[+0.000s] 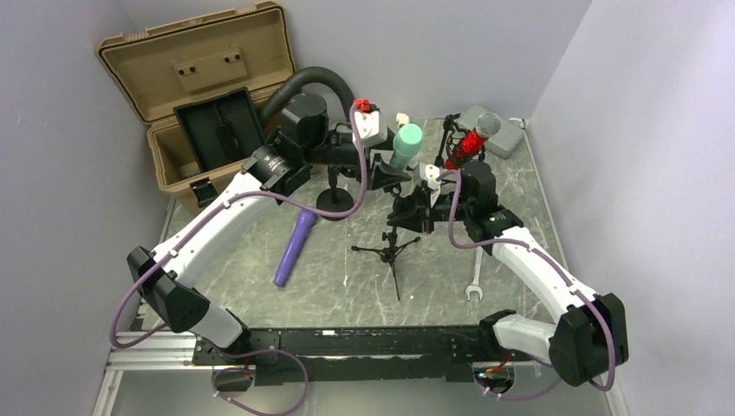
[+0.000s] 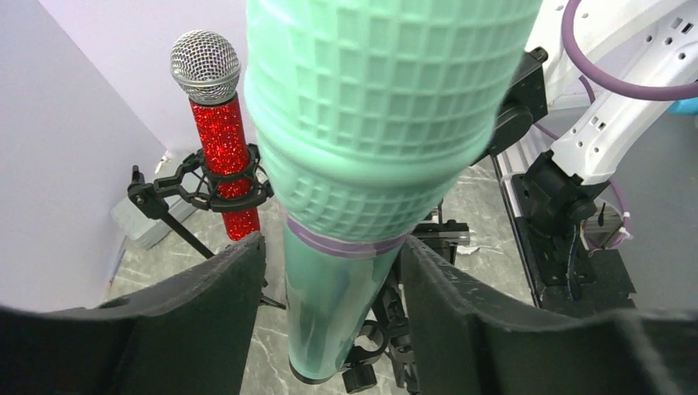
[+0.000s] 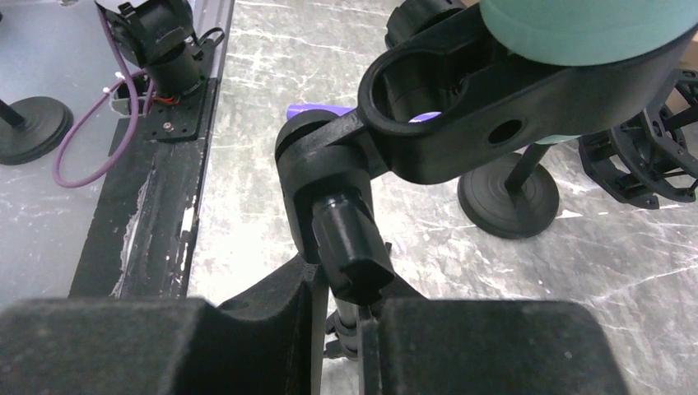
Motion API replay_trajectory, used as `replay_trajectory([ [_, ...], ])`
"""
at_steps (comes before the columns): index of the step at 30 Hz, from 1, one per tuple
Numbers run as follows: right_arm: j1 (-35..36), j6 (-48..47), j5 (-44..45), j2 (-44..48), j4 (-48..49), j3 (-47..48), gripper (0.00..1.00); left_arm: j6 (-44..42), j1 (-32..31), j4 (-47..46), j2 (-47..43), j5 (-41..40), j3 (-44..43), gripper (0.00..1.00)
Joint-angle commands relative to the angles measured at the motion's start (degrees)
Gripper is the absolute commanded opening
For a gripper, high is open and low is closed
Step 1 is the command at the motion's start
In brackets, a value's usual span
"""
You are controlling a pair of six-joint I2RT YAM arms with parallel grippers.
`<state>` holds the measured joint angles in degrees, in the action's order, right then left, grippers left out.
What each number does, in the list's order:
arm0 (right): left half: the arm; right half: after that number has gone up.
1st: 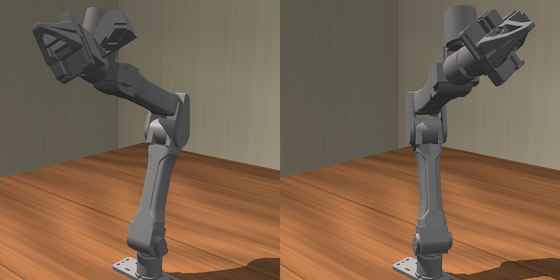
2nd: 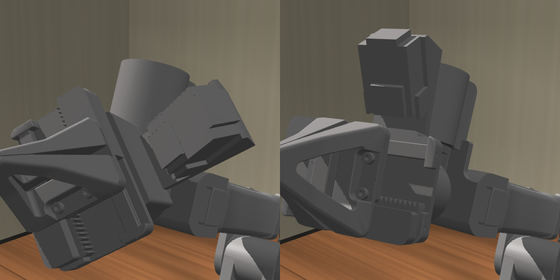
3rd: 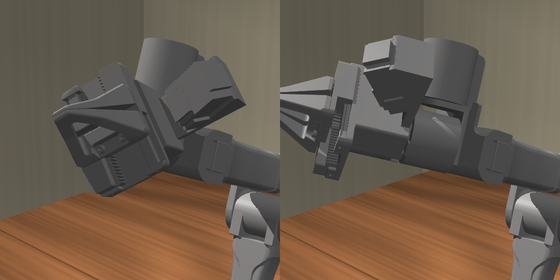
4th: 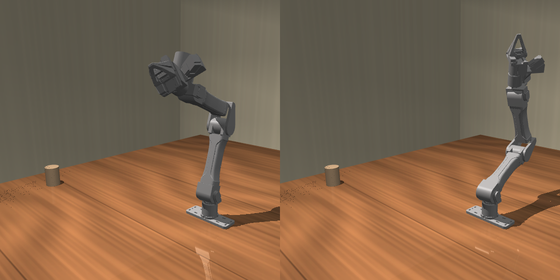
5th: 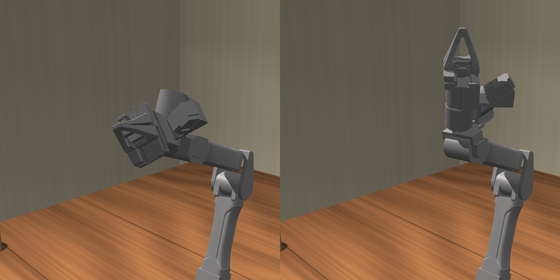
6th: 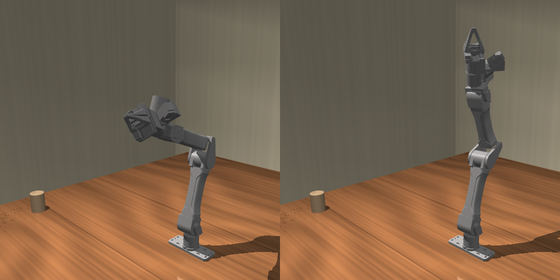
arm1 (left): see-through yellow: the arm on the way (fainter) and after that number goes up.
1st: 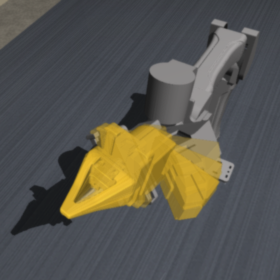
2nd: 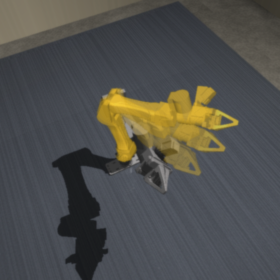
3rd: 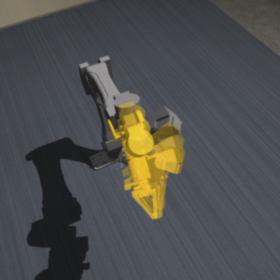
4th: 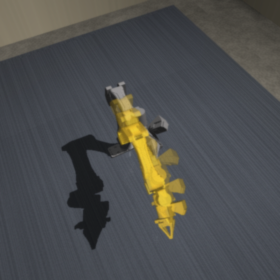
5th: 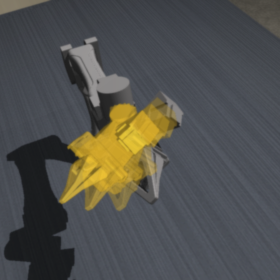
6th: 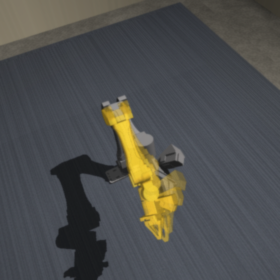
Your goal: Remove the microphone from the stand
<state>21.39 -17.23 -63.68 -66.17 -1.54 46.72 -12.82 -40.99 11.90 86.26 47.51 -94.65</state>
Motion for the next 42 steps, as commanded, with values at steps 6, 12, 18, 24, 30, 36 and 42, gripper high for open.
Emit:
replay_trajectory([
  [6, 0.3, 0.7, 0.0, 1.0, -0.1, -3.1, 0.0, -0.6, -0.5, -1.0, -0.7, 2.1, -0.8, 0.12],
  [12, 0.2, 2.4, 5.4, 2.1, 4.5, -5.8, 0.0, 0.0, -0.6, -1.0, -2.6, 5.1, 0.5, 0.0],
  [18, 0.2, 2.5, 6.1, 0.3, 4.7, -6.0, 0.0, 1.9, -0.7, -0.9, -2.9, 7.0, -1.9, 0.0],
  [24, 0.2, 1.5, 6.3, -0.4, 4.0, -5.7, 0.0, 3.3, -0.6, -0.4, -2.6, 7.8, -4.8, 0.0],
  [30, 0.2, 1.0, 6.3, -1.0, 3.4, -5.2, 0.0, 5.6, -0.6, -1.7, -2.0, 10.5, -5.8, 0.0],
  [36, 0.2, 0.9, 6.5, -1.5, 3.4, -5.2, 0.0, 1.7, -0.9, 1.7, -1.9, 12.0, -7.7, 0.0],
  [42, 0.2, 0.8, 7.0, -1.3, 3.3, -5.2, 0.0, -4.1, -2.6, 6.7, -2.0, 2.4, -9.9, 0.0],
])
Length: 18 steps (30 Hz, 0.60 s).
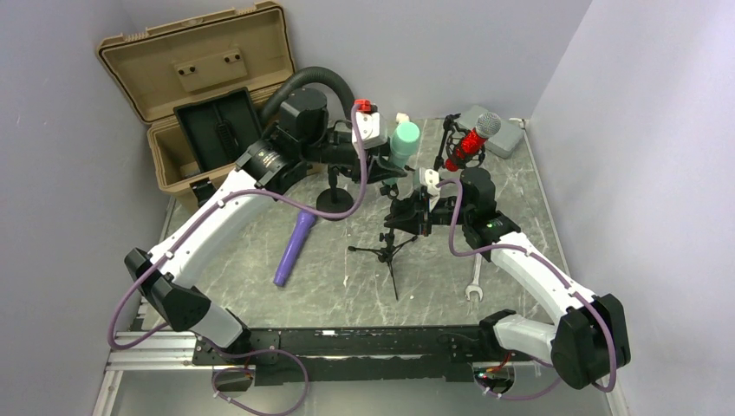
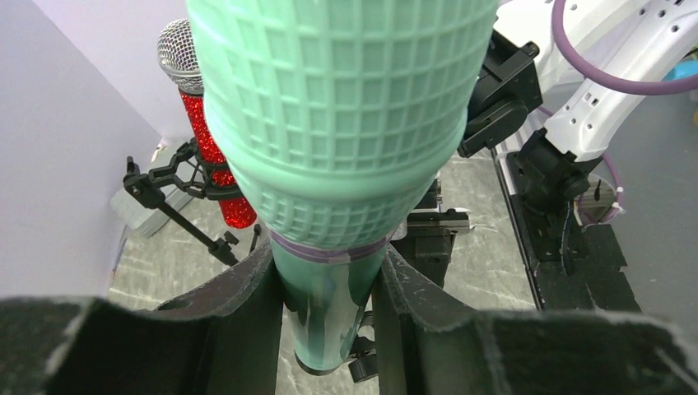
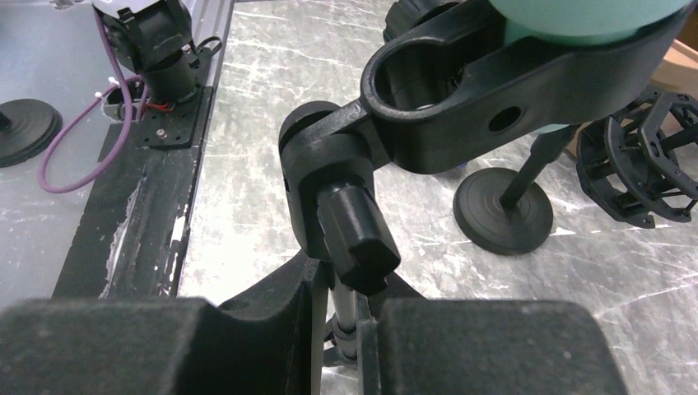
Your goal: Remove the microphone from the stand
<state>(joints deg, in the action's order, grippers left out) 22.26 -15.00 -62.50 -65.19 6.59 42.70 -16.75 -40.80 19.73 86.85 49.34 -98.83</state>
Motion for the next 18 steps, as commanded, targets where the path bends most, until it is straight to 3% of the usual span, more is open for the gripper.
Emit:
replay_trajectory([
  [1, -0.6, -1.4, 5.9, -2.2, -4.8, -1.2, 0.0, -0.2, -3.0, -1.0, -2.6, -1.1, -5.9, 0.0],
  [6, -0.7, -1.6, 6.6, -2.4, -4.9, -1.1, 0.0, 2.1, -3.3, -2.1, -2.5, -4.3, -7.0, 0.0],
  [13, -0.7, -2.0, 7.1, -2.1, -5.5, -0.9, 0.0, 3.5, -3.2, -0.8, -3.9, 1.6, -7.4, 0.0],
  [18, -1.1, -2.1, 7.0, -1.3, -5.7, -1.0, 0.0, -0.4, -2.6, 5.7, -8.7, -4.2, -6.2, 0.0],
])
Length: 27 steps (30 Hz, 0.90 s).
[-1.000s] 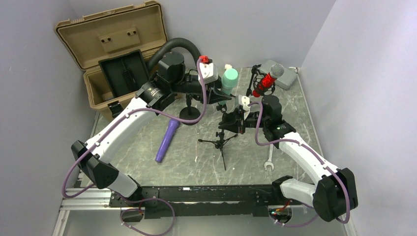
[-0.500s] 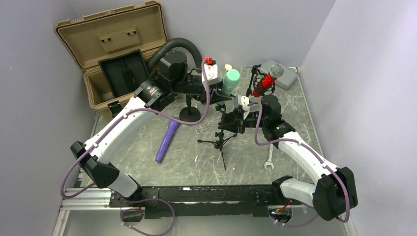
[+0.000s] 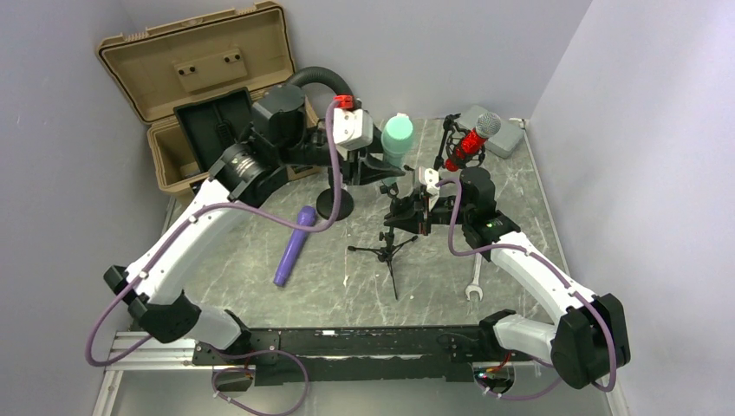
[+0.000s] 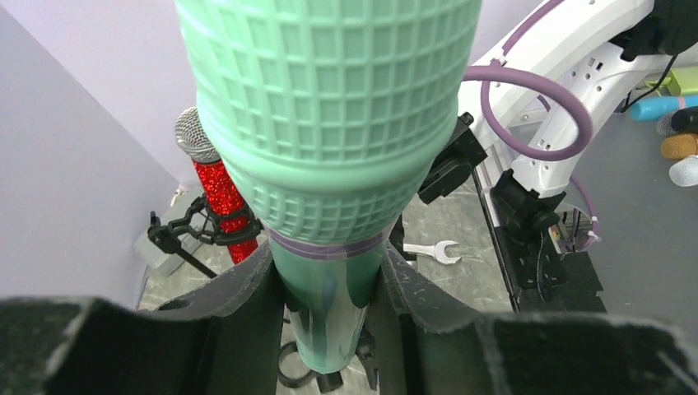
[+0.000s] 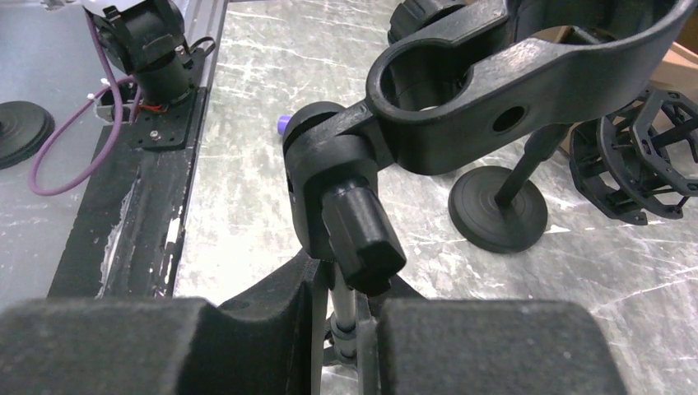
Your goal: Remove the microphone from the stand
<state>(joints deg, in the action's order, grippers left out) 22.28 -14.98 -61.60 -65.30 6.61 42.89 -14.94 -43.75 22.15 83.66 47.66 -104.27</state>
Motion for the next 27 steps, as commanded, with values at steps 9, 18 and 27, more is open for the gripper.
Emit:
replay_trajectory([
  [9, -1.6, -2.8, 6.4, -0.5, -6.4, -0.7, 0.0, -4.5, 10.2, 16.3, -17.4, -19.3, 9.7, 0.0],
  [18, -1.8, -2.9, 6.4, -2.0, -6.4, 0.2, 0.0, 3.3, 31.6, 17.7, -19.5, -16.7, 30.6, 0.0],
  [27, -2.1, -3.1, 6.2, -1.7, -7.7, 0.0, 0.0, 5.9, 38.2, 16.4, -13.4, -21.3, 42.9, 0.0],
])
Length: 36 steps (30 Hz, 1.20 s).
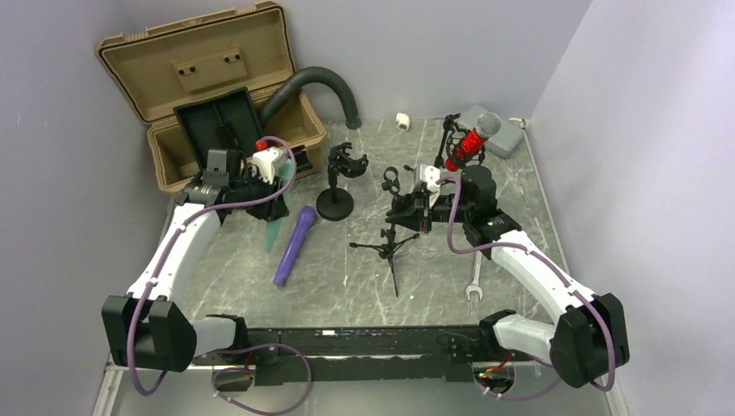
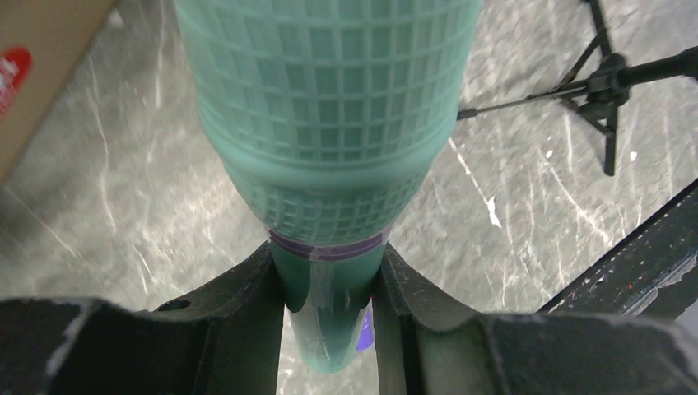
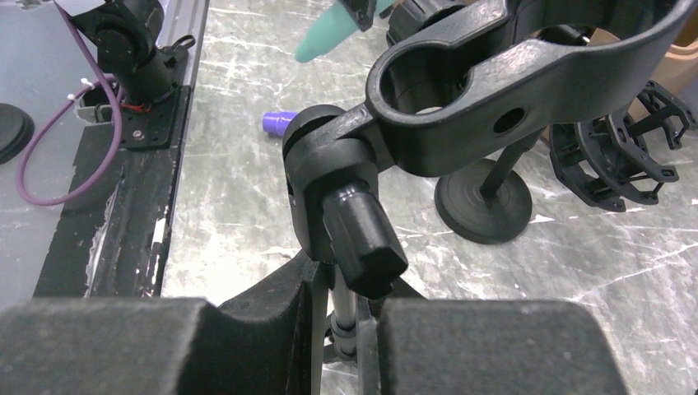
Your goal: Remove the microphone from the stand
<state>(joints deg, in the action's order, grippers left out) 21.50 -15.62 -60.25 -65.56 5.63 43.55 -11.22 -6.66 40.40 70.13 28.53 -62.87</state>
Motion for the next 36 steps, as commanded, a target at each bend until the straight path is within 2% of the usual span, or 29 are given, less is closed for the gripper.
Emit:
replay_trajectory([
  [1, -1.4, -2.5, 4.8, -1.4, -6.7, -0.5, 0.0, 2.4, 1.4, -1.9, 0.9, -2.8, 2.3, 0.0],
  [10, -1.7, -2.3, 4.4, -0.3, -6.5, -1.1, 0.0, 3.2, 1.6, -1.7, 8.9, -9.4, 5.7, 0.01],
  [16, -1.9, -2.2, 4.0, -0.5, -6.5, -0.9, 0.0, 2.4, 1.6, -0.6, 10.6, -14.2, 6.4, 0.07],
  [36, -2.0, -2.2, 4.1, 0.0, -7.0, -0.7, 0.0, 4.0, 1.1, 7.5, 23.9, -11.4, 3.3, 0.26],
])
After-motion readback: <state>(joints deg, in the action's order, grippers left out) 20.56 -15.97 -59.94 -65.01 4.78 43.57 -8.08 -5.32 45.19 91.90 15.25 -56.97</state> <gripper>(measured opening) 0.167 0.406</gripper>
